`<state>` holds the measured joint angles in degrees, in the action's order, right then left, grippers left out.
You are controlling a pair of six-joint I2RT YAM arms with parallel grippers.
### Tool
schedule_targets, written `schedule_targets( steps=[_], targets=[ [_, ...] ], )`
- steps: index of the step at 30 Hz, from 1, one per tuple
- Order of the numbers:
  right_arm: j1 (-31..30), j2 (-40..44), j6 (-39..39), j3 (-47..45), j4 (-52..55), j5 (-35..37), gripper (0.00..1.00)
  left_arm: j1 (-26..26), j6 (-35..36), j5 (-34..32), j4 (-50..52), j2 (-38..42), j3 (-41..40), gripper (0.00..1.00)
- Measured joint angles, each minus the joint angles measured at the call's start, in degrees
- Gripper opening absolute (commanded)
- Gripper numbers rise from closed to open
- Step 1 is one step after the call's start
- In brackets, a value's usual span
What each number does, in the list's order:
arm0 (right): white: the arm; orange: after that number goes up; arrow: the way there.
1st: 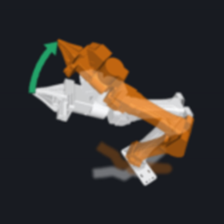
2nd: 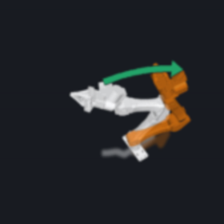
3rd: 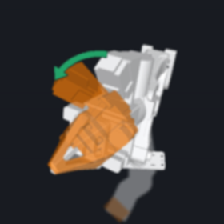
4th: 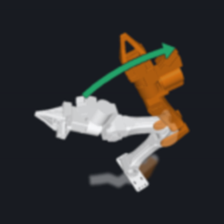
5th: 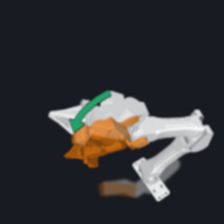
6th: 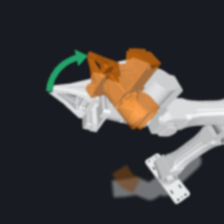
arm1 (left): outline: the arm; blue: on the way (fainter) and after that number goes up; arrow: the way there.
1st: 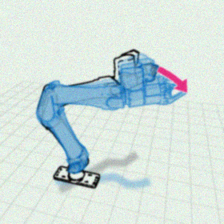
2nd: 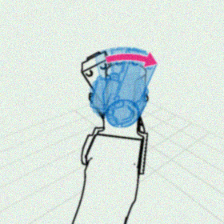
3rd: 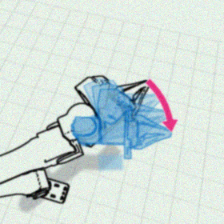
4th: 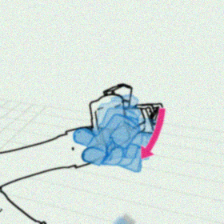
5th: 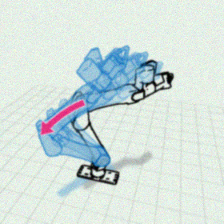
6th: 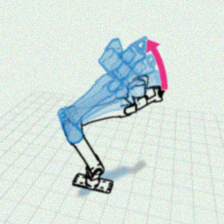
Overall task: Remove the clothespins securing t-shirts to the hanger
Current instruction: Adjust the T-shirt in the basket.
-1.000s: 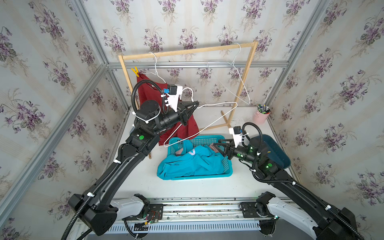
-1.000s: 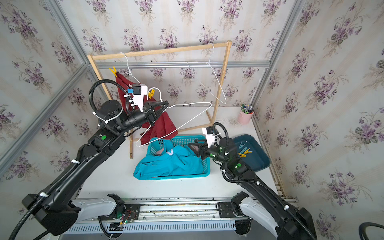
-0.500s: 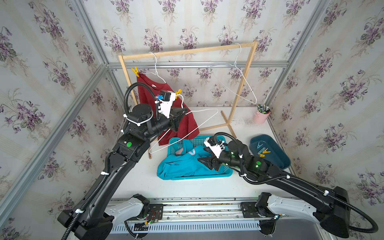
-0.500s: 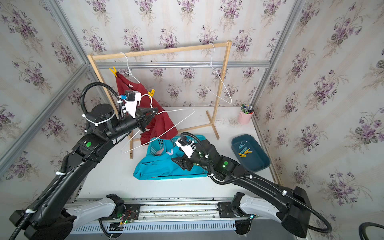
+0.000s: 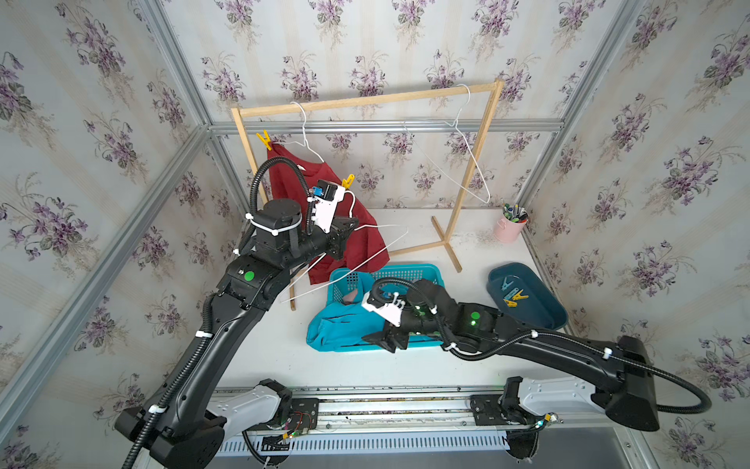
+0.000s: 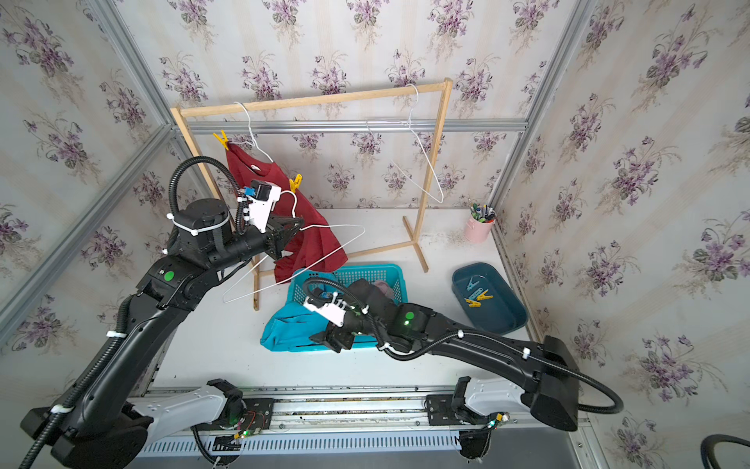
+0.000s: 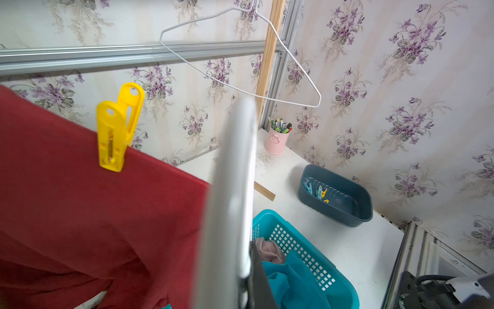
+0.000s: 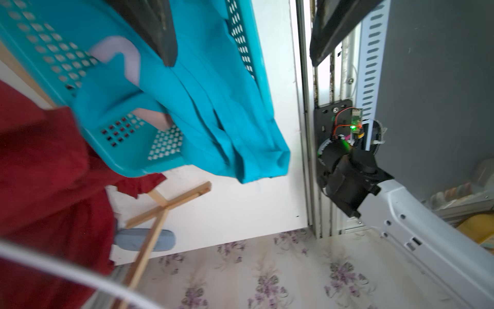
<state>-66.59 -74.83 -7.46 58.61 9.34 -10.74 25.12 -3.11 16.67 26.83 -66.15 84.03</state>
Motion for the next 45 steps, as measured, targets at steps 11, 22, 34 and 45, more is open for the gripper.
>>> schedule_targets(
  steps=[11,22,34,45],
  targets=[
    [-7.1,-22.9,-1.5,13.1,-9.9,2.8,0.89,-2.1,0.2,0.4,1.4,1.3,-2.1,0.00],
    [-7.5,-28.2,-1.3,15.5,-7.6,13.1,0.00,-4.6,-0.1,3.0,1.8,2.6,-2.2,0.00],
    [8.3,-0.5,4.6,-9.3,-18.3,15.6,0.00,-6.1,-1.1,5.9,2.3,1.5,-0.4,0.00],
    [14.7,-2.9,6.8,-23.6,-21.4,8.7,0.16,-6.3,-2.4,8.9,2.3,1.1,-0.7,0.00]
  ],
)
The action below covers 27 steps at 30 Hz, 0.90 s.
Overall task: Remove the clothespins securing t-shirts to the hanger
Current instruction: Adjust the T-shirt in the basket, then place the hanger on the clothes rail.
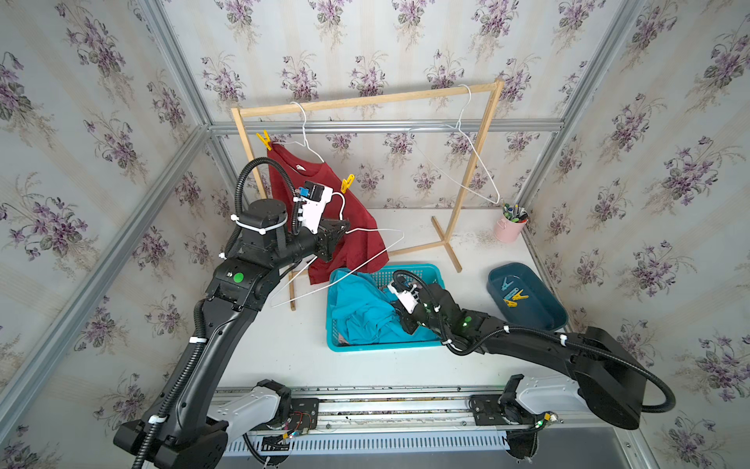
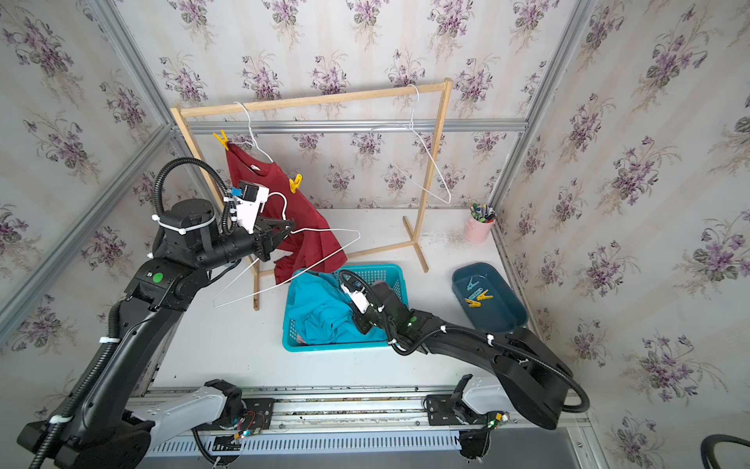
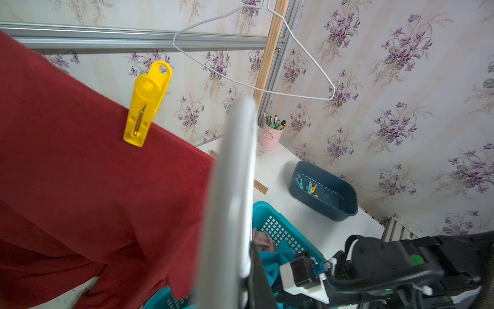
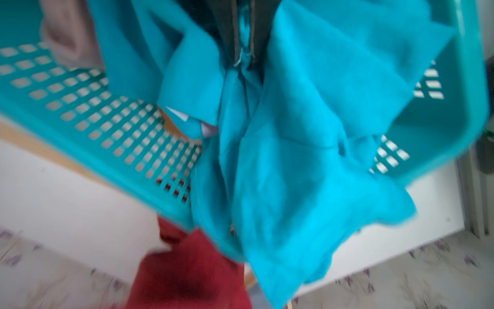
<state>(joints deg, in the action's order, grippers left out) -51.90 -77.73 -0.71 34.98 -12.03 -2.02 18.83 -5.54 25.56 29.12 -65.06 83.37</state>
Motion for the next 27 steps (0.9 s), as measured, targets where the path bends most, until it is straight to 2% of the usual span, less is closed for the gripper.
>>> schedule_targets(
  steps=[3,4,6,10,14,21,27],
  targets=[
    [0.3,2.2,0.7,-1.3,3.1,0.7,0.57,0.0,0.1,2.7,0.2,-0.4,0.8,0.00],
    [0.2,4.4,0.7,-0.7,4.4,0.5,0.65,0.0,0.3,4.0,0.3,-0.4,1.2,0.00],
    [0.2,10.1,0.7,1.7,6.6,-0.1,0.73,0.0,1.0,6.4,0.2,-0.1,1.8,0.00],
    [0.2,20.6,0.7,7.5,8.9,0.2,0.77,0.1,2.0,9.7,0.2,0.1,2.6,0.02],
    [0.2,25.3,-0.6,15.7,14.8,0.7,0.77,0.2,3.6,16.0,0.0,-1.6,4.2,0.04],
    [0.2,20.2,-5.5,41.2,31.5,-7.3,0.83,0.4,8.1,29.2,0.0,-3.5,4.1,0.00],
    [2.8,11.4,-8.5,53.6,46.3,-16.8,0.79,0.4,10.2,38.1,0.0,-3.4,3.0,0.00]
  ],
)
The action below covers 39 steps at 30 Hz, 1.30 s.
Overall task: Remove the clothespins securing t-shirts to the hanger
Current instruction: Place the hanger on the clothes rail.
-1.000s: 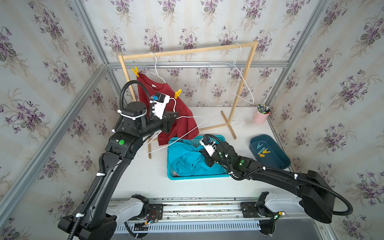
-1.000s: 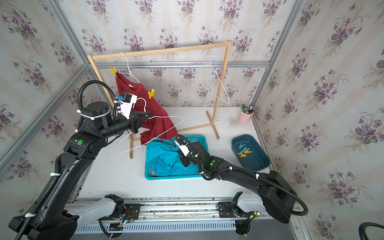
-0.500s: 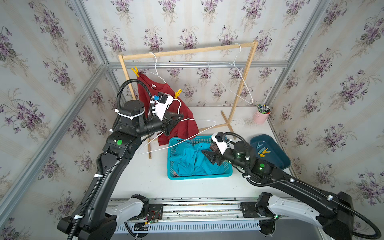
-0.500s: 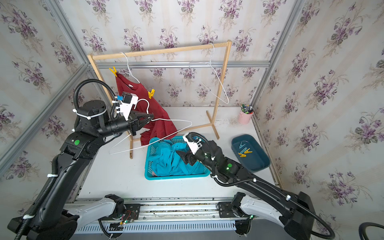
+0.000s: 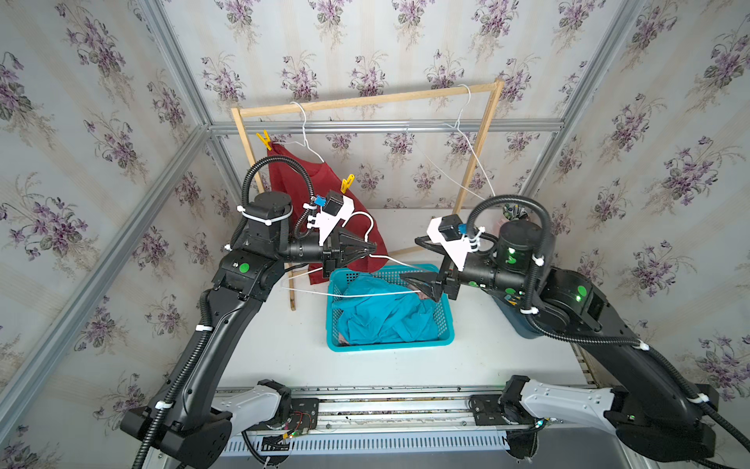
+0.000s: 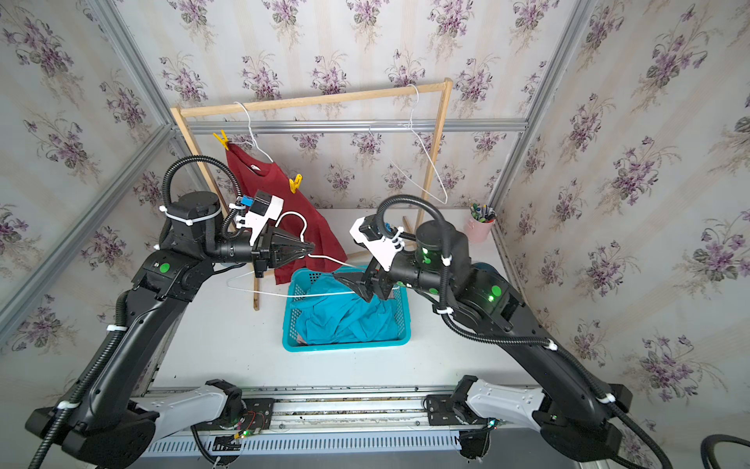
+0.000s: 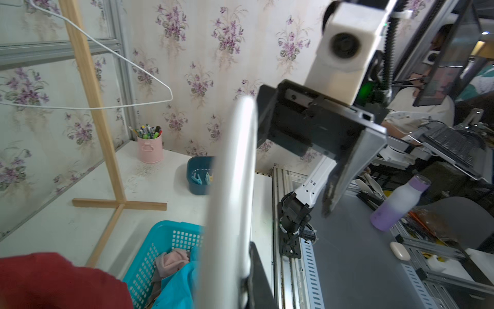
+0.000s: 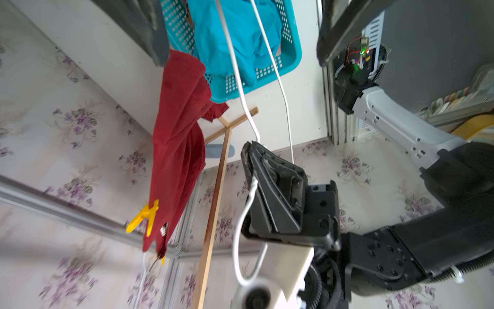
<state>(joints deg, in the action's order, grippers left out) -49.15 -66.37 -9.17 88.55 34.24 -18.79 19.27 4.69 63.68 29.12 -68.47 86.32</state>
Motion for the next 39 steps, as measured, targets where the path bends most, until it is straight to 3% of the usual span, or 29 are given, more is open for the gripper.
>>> schedule_targets(
  steps=[2,4,8,10,16,19,23,30,39],
  targets=[
    [1.0,-2.8,-0.3,1.3,4.0,-2.2,0.71,0.0,0.1,2.3,0.0,-0.2,0.0,0.00],
    [1.5,-4.3,-0.5,1.8,6.6,-3.6,0.57,0.0,0.2,3.6,0.0,-0.1,-0.3,0.00],
    [1.6,-5.9,-0.9,2.0,8.7,-7.2,0.00,0.0,0.4,4.6,0.0,0.3,-1.0,0.00],
    [1.9,-6.1,-1.4,1.9,8.9,-10.1,0.00,-0.1,0.7,3.8,-0.3,0.3,-1.3,0.01],
    [2.3,-4.4,-0.4,-0.3,8.0,-11.1,0.00,0.0,0.7,2.9,-0.3,0.0,-1.7,0.21],
    [3.0,-1.4,0.3,-2.8,7.1,-10.2,0.00,0.2,0.3,2.8,-0.3,-0.3,-1.7,0.45],
    [3.7,2.5,3.0,-7.3,3.8,-11.4,0.00,1.3,0.1,2.7,-0.3,-0.6,-1.7,0.97],
    [6.0,6.7,6.9,-8.8,4.9,-8.0,0.00,1.3,-0.7,-3.5,-0.1,3.1,-2.4,0.99],
    [7.5,9.6,11.5,-6.2,14.3,7.1,0.00,1.3,3.6,-21.7,-0.4,11.5,-6.7,0.99]
  ],
)
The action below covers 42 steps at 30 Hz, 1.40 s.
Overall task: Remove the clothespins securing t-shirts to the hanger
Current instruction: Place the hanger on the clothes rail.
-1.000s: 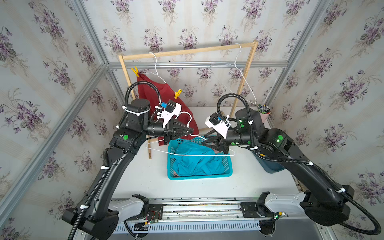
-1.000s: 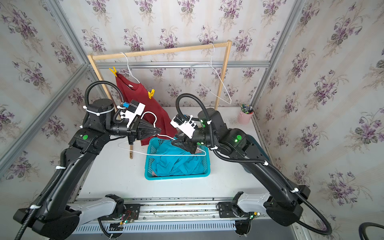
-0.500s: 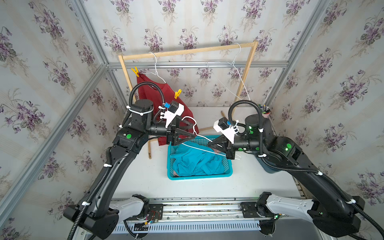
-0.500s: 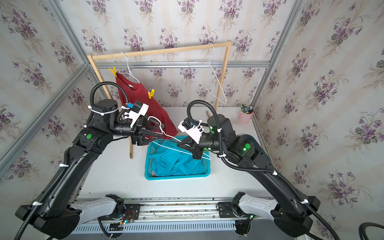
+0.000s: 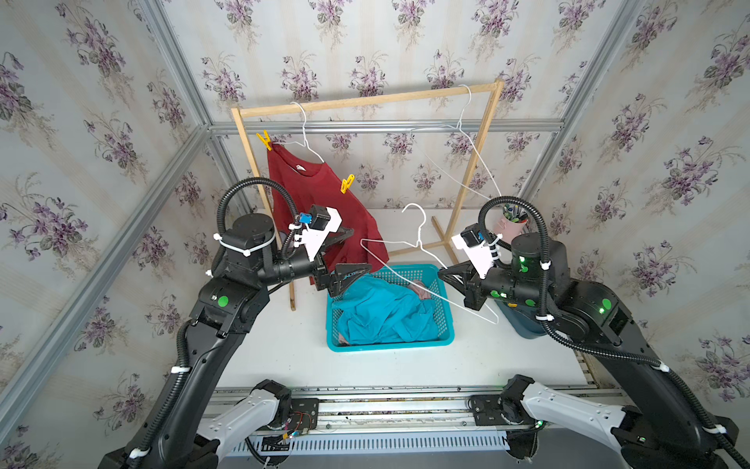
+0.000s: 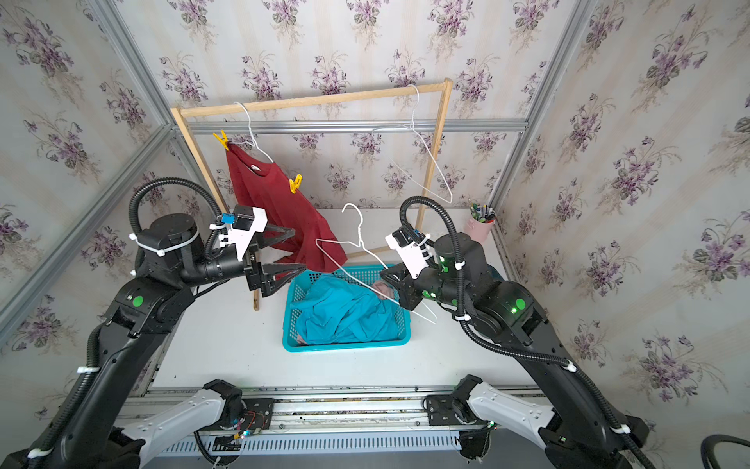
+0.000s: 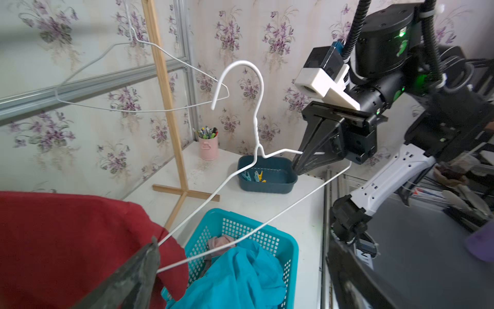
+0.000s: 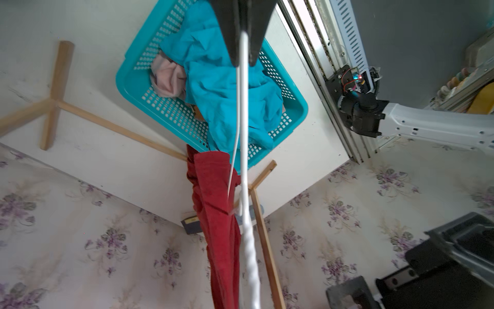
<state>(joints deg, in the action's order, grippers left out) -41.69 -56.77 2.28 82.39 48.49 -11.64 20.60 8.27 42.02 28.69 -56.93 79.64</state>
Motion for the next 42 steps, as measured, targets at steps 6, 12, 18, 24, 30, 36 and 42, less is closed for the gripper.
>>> schedule_targets(
  steps=[6,12,18,24,30,36,42],
  targets=[
    [0.1,-0.4,0.3,5.6,5.2,3.7,0.00,0.0,2.4,-5.5,-0.8,2.5,-2.6,0.99],
    [0.1,1.7,0.5,9.7,9.5,5.1,0.00,0.0,3.6,-9.2,-0.9,3.2,-4.4,0.99],
    [0.1,1.6,1.7,10.7,12.6,8.0,0.00,0.0,3.8,-9.2,-2.6,3.0,-5.2,0.99],
    [0.1,-2.6,1.7,14.6,14.2,13.0,0.00,0.0,4.0,-9.2,-3.7,2.8,-5.7,0.99],
    [1.7,-12.7,-0.9,22.5,10.1,17.4,0.00,0.0,4.2,-9.7,-3.9,3.5,-6.2,0.99],
    [8.9,-28.1,-2.3,38.5,5.9,16.7,0.00,0.0,4.7,-10.6,-4.3,4.0,-6.2,0.99],
    [14.4,-40.1,-2.3,52.4,1.3,14.5,0.00,0.0,4.9,-11.5,-5.1,3.6,-6.8,0.99]
  ],
)
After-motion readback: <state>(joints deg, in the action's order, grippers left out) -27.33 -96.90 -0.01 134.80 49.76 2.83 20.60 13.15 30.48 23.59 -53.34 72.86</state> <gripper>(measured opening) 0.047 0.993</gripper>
